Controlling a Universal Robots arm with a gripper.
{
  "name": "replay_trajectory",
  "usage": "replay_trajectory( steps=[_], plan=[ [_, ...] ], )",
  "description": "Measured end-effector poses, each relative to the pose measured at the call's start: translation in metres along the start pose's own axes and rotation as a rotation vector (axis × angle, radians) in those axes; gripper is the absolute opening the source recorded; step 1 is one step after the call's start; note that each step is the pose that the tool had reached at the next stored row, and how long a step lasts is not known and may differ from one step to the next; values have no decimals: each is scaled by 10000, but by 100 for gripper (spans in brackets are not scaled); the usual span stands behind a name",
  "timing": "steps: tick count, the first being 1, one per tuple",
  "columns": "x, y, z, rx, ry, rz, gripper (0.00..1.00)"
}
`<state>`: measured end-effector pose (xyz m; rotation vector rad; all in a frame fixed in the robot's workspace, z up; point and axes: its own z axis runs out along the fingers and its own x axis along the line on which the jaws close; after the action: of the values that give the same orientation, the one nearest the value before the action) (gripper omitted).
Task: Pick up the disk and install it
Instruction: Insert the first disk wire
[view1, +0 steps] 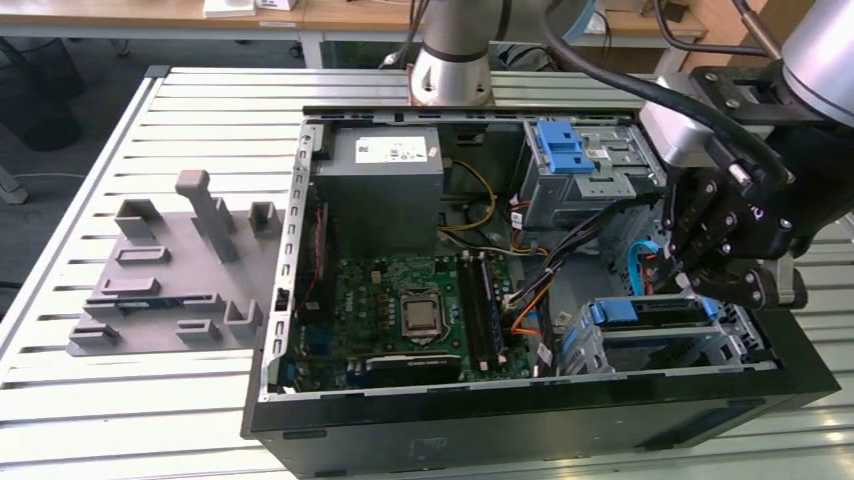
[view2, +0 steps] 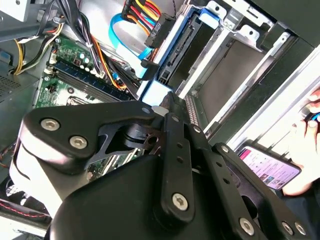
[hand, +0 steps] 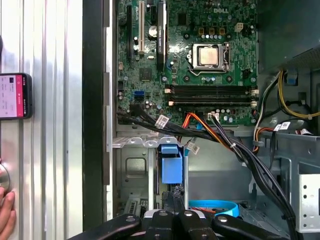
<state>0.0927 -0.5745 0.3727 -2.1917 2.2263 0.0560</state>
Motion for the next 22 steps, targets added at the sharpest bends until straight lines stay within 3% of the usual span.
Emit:
replay_trajectory(
  steps=[5,15,19,22],
  plan=[
    [-10,-17,-29,24,-6,-1,11],
    [-137,-379,-15,24,-5,-2,11],
    [-235,-396,-11,70,-5,-3,11],
    [-261,-393,-4,117,-10,-5,11]
  ],
)
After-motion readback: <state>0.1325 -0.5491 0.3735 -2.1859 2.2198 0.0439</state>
